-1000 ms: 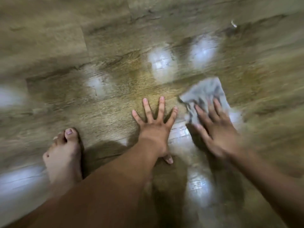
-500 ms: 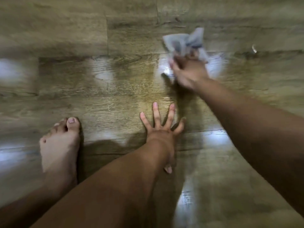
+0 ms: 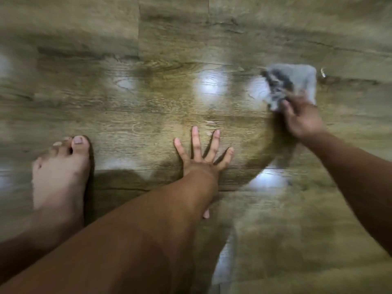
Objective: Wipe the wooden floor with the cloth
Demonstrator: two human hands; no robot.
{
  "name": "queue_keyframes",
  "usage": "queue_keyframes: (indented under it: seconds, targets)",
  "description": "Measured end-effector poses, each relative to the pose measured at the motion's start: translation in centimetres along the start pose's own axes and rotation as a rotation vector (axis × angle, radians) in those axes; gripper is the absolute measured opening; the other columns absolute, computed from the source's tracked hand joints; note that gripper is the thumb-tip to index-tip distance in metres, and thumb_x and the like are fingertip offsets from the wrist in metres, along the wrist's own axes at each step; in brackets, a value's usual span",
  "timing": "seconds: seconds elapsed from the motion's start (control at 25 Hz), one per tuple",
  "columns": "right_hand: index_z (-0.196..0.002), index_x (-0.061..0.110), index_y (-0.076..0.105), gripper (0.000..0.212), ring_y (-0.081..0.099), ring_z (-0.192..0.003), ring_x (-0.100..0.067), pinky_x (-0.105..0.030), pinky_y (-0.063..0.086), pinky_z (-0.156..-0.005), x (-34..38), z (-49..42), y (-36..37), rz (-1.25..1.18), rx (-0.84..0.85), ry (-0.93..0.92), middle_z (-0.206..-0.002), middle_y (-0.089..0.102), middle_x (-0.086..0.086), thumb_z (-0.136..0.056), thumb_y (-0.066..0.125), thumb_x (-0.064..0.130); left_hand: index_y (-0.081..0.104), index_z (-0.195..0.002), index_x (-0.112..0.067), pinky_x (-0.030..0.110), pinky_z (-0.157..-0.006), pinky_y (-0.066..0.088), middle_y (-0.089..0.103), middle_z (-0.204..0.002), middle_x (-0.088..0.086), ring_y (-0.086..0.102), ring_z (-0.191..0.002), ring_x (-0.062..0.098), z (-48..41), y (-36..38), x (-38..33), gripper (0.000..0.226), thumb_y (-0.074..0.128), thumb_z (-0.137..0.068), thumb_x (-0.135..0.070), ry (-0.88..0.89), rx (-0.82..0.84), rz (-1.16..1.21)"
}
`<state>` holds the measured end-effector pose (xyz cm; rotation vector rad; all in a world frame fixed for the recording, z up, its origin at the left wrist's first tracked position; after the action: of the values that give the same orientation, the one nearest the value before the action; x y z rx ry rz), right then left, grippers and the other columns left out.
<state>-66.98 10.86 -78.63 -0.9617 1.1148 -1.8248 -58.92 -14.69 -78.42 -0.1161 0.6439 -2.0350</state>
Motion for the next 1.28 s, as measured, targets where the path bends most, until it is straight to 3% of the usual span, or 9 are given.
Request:
queue_keyframes:
  seconds: [0.08, 0.2, 0.4, 0.52, 0.68, 0.8, 0.96, 1.08, 1.28]
  targets:
    - [-0.148, 0.025, 0.043, 0.079, 0.038, -0.139, -0.041, -0.047, 0.03, -0.116, -8.3, 2.1, -2.1, -0.042, -0.067, 0.262, -0.15, 0.043, -0.021, -0.088, 0.019, 0.07, -0.054, -0.117, -0.04, 0.091, -0.08, -0.016, -0.077, -0.107, 0.01, -0.06, -0.101, 0.06, -1.9, 2.3, 1.4, 0.172, 0.099, -0.038, -0.048, -0.005, 0.037, 0.02]
    - [-0.149, 0.026, 0.039, 0.074, 0.019, -0.149, -0.039, -0.046, 0.019, -0.121, -8.4, 5.9, 0.7, -0.068, -0.08, 0.309, -0.155, 0.036, -0.019, -0.092, 0.019, 0.067, -0.055, -0.117, -0.038, 0.091, -0.083, -0.014, -0.075, -0.112, 0.011, -0.058, -0.105, 0.062, -2.6, 2.6, 1.8, 0.172, 0.099, -0.04, -0.048, -0.031, 0.053, -0.04]
    - [-0.149, 0.033, 0.039, 0.061, 0.006, -0.153, -0.028, -0.043, 0.013, -0.121, 2.5, 19.5, 8.5, -0.02, 0.019, -0.09, -0.162, 0.019, -0.006, -0.096, 0.025, 0.06, -0.055, -0.118, -0.039, 0.09, -0.089, -0.012, -0.076, -0.112, 0.01, -0.059, -0.106, 0.06, -2.4, 2.6, 1.3, 0.172, 0.098, -0.04, -0.05, -0.07, 0.079, -0.06]
    - [-0.145, 0.028, 0.048, 0.054, 0.017, -0.151, -0.024, -0.037, 0.02, -0.121, -2.6, 32.0, 12.7, 0.05, 0.129, -0.237, -0.163, 0.021, -0.002, -0.102, 0.029, 0.055, -0.055, -0.119, -0.04, 0.088, -0.093, -0.009, -0.076, -0.11, 0.01, -0.056, -0.11, 0.06, -2.0, 2.3, 0.9, 0.172, 0.096, -0.039, -0.053, -0.084, 0.07, -0.076]
    - [-0.151, 0.05, 0.023, 0.068, 0.025, -0.146, -0.03, -0.053, 0.024, -0.118, -22.3, 37.4, 9.3, -0.093, 0.163, 0.472, -0.163, 0.021, 0.011, -0.09, 0.008, 0.078, -0.058, -0.116, -0.044, 0.087, -0.097, -0.007, -0.075, -0.115, 0.008, -0.054, -0.118, 0.058, -2.3, 2.6, 1.0, 0.175, 0.098, -0.035, -0.052, -0.082, 0.03, -0.103]
    - [-0.155, 0.033, 0.021, 0.065, 0.015, -0.15, -0.032, -0.051, 0.015, -0.12, -21.7, 30.4, 6.2, -0.121, -0.028, 0.768, -0.161, 0.025, -0.012, -0.099, 0.016, 0.065, -0.054, -0.125, -0.046, 0.085, -0.098, -0.009, -0.074, -0.118, 0.006, -0.054, -0.119, 0.055, -2.4, 2.6, 0.7, 0.177, 0.099, -0.034, -0.049, -0.101, 0.006, -0.088]
    - [-0.156, 0.035, 0.017, 0.071, -0.005, -0.153, -0.027, -0.054, 0.005, -0.122, -4.8, 19.7, 7.8, -0.055, 0.068, 0.234, -0.166, 0.006, -0.007, -0.093, 0.017, 0.07, -0.051, -0.13, -0.047, 0.084, -0.098, -0.006, -0.074, -0.118, 0.003, -0.053, -0.122, 0.054, -2.2, 2.5, 0.8, 0.181, 0.097, -0.026, -0.056, -0.131, -0.003, -0.141]
    - [-0.153, 0.03, 0.03, 0.064, 0.0, -0.153, -0.025, -0.046, 0.005, -0.123, -0.5, 26.2, 10.1, -0.011, 0.048, -0.065, -0.165, 0.009, -0.001, -0.098, 0.027, 0.062, -0.05, -0.131, -0.045, 0.083, -0.103, -0.001, -0.072, -0.123, 0.004, -0.049, -0.128, 0.053, -1.8, 2.3, 0.6, 0.181, 0.097, -0.027, -0.057, -0.156, -0.018, -0.18]
    - [-0.155, 0.028, 0.027, 0.096, 0.004, -0.152, -0.025, -0.053, 0.019, -0.12, -18.7, 52.1, 14.3, -0.219, 0.061, 0.81, -0.164, 0.019, -0.008, -0.083, -0.005, 0.083, -0.023, -0.155, -0.018, 0.078, -0.111, 0.01, -0.018, -0.164, 0.018, -0.006, -0.15, 0.05, 1.5, 1.8, -3.3, 0.127, 0.066, -0.078, -0.067, -0.023, -0.21, -0.587]
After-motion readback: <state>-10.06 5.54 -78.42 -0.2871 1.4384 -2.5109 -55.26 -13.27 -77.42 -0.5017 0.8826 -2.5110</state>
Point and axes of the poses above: each hand's wrist, its own z-axis away from the middle knuckle, its own y-axis out of the palm, x = y × z, the point moved 9 cm from there along -z, towards the middle knuckle
